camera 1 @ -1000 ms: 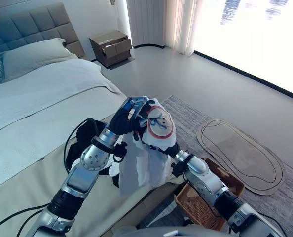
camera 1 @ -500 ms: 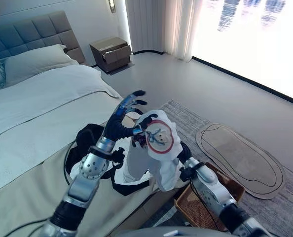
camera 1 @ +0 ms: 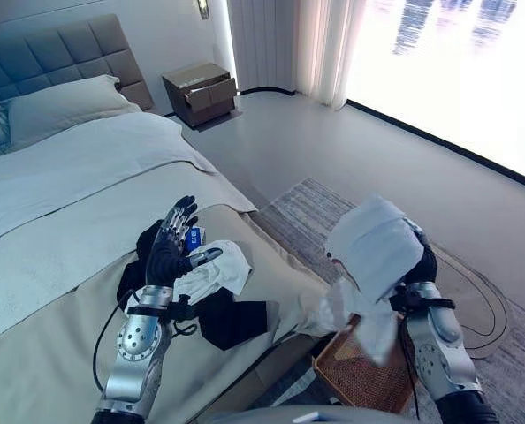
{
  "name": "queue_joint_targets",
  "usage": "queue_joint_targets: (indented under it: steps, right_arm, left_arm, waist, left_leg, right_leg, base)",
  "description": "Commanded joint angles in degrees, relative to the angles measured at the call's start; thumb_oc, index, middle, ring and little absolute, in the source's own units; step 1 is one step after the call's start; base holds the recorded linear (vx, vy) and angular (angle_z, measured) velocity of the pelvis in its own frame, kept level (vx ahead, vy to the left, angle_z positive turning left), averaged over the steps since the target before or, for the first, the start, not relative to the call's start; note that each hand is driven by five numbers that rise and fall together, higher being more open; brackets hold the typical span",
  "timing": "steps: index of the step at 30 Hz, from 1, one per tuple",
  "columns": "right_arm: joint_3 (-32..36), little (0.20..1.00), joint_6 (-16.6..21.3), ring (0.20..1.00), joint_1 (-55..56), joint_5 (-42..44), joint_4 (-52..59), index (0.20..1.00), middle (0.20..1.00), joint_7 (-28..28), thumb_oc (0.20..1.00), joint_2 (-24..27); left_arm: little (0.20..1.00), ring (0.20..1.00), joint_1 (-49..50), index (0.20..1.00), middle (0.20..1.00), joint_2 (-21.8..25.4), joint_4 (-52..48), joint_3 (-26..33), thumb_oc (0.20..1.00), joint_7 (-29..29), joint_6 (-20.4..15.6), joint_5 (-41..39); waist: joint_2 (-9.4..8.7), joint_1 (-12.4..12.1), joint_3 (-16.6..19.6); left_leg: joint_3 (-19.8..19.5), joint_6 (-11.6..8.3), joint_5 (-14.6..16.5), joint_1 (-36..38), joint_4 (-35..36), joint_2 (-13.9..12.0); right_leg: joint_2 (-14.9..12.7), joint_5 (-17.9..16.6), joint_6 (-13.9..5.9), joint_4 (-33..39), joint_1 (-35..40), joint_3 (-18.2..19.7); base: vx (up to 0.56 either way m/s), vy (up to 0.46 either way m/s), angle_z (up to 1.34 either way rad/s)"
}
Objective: Pick up clothes into the bucket
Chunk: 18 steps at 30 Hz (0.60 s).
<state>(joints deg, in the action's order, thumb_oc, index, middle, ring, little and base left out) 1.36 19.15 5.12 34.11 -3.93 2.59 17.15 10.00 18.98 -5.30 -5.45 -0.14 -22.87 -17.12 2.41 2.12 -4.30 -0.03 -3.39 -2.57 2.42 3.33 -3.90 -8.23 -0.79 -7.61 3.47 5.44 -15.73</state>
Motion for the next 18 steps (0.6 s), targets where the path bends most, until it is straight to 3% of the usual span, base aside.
queue_joint_targets:
  steps: [1,13,18]
  right_arm:
    - [6.8,0.200,7.9,0.200,-2.9,2.6,6.0,0.200,0.200,-2.7,0.200,-2.4]
    - [17.5,0.200,10.9,0.200,-2.4,-0.9,0.2,0.200,0.200,-11.5,0.200,-1.0]
    - [17.4,0.200,8.7,0.200,-1.5,-5.4,-8.5,0.200,0.200,-15.2,0.200,1.6]
  left_arm:
    - [1.000,1.000,-1.3,1.000,1.000,2.9,-1.3,4.3,1.000,0.2,-3.6,-0.5]
    - [1.000,1.000,-1.3,1.000,1.000,3.0,-0.4,5.2,1.000,0.8,-3.4,0.2]
    - [1.000,1.000,0.1,1.000,1.000,1.7,2.5,6.0,1.000,2.4,-3.1,0.8]
  waist:
    - [-4.57,-0.3,0.4]
    - [-4.63,1.0,0.3]
    - [-4.69,2.4,-0.4]
  left_leg:
    - [0.7,0.88,1.6,-2.9,-2.0,0.2]
    - [1.2,1.03,1.8,-3.2,-2.1,-0.1]
    - [2.1,1.61,2.7,-3.3,-3.2,-0.1]
  right_leg:
    - [-3.0,-1.7,-1.60,-2.0,-1.9,1.4]
    - [-2.5,-1.6,-1.68,-2.6,-3.1,2.5]
    - [-2.7,-1.3,-1.63,-4.1,-4.0,4.1]
  base:
    - [0.00,0.000,0.00]
    - [0.00,0.000,-0.01]
    - [0.00,0.005,-0.15]
